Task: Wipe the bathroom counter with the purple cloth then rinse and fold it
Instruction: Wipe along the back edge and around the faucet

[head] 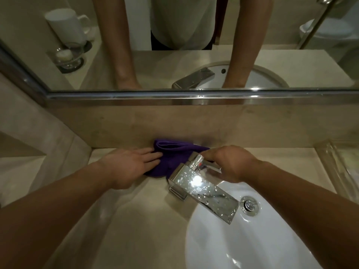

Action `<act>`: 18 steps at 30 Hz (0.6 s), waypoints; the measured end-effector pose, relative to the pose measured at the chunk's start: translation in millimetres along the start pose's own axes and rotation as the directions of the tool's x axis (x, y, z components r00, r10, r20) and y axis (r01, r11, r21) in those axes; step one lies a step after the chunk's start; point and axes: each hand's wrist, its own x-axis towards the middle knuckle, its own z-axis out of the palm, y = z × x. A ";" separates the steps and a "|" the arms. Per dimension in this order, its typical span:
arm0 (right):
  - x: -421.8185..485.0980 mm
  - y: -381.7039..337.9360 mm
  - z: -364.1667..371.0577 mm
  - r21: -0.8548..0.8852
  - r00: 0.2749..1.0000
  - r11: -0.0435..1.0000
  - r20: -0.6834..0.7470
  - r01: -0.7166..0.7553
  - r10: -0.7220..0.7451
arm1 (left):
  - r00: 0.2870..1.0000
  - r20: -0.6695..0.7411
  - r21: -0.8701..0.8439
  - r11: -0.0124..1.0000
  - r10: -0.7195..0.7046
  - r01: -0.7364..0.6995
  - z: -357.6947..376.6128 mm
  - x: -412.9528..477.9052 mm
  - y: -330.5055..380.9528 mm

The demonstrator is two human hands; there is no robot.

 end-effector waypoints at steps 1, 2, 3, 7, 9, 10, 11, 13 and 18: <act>2.0 -2.0 4.1 -0.030 0.997 0.998 -0.056 0.051 -0.053 | 1.000 -0.008 0.009 1.000 -0.007 0.007 6.9 -1.5 -1.3; 5.4 -5.7 6.8 -0.045 0.994 0.996 -0.074 0.076 -0.080 | 1.000 -0.018 0.006 1.000 -0.014 0.014 13.1 -1.2 -0.6; 10.8 -7.2 9.5 -0.055 0.993 0.995 -0.070 0.089 -0.093 | 0.999 -0.023 -0.011 1.000 -0.024 0.024 17.5 0.0 1.5; 23.6 -9.8 7.0 -0.104 0.996 0.993 -0.067 0.054 -0.061 | 1.000 -0.015 -0.037 0.999 -0.012 0.012 15.8 12.0 2.9; 20.4 -8.1 9.5 -0.102 0.994 0.994 -0.093 0.047 -0.057 | 1.000 -0.020 -0.020 1.000 0.011 -0.011 6.7 18.4 -1.2; 17.9 -7.6 10.2 -0.099 0.994 0.995 -0.100 0.034 -0.044 | 1.000 -0.018 -0.003 1.000 0.022 -0.022 3.3 20.6 -2.3; 15.6 -6.9 10.6 -0.091 0.994 0.996 -0.105 0.021 -0.030 | 1.000 -0.013 0.014 0.999 0.028 -0.028 0.9 22.0 -2.5; 11.9 -5.7 8.7 -0.083 0.996 0.996 -0.088 -0.014 0.007 | 1.000 -0.011 0.036 0.999 0.028 -0.028 -0.1 22.7 -1.3; 6.6 -5.4 11.7 -0.039 0.992 0.999 -0.125 -0.011 0.007 | 0.998 -0.057 -0.016 1.000 0.012 -0.013 3.2 17.6 1.5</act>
